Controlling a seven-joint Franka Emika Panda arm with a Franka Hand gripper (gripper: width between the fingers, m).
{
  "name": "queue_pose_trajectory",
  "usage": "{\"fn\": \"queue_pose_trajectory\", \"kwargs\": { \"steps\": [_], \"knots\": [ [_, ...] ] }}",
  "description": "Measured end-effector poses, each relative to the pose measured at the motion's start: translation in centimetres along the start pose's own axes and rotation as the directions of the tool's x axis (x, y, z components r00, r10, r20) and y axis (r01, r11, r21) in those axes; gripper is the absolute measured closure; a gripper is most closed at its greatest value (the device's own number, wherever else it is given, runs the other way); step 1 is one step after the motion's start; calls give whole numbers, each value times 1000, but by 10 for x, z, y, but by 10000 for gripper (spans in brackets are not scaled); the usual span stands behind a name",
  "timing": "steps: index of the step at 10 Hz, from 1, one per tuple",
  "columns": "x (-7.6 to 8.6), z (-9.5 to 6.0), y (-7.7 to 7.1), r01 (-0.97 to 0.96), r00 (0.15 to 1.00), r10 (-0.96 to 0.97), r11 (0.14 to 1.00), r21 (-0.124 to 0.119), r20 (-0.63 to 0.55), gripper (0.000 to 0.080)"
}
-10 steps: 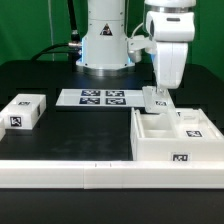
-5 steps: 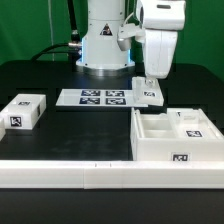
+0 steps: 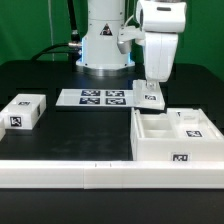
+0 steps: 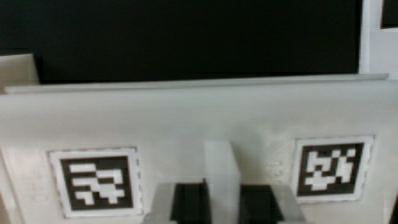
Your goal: Assemble cabinet
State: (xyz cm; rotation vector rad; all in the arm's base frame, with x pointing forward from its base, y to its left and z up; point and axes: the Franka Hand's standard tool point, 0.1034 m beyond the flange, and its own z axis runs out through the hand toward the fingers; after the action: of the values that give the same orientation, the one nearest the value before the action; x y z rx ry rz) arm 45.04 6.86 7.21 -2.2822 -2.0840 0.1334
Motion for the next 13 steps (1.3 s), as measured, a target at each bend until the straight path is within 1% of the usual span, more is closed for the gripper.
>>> {"fn": "queue_pose_trajectory", "kwargs": {
  "steps": [4, 5, 6, 12, 13],
  "knots": [
    [0, 2, -2, 0, 1000, 0, 1000, 4, 0, 731],
    [-1, 3, 4, -4, 1000, 4, 1000, 4, -4, 731],
    [-2, 4, 6, -6, 1000, 6, 1000, 4, -5, 731],
    [-1, 5, 8, -6, 1000, 6, 1000, 4, -8, 731],
    [-2, 6, 8, 7, 1000, -7, 1000, 13, -5, 731]
  ]
}}
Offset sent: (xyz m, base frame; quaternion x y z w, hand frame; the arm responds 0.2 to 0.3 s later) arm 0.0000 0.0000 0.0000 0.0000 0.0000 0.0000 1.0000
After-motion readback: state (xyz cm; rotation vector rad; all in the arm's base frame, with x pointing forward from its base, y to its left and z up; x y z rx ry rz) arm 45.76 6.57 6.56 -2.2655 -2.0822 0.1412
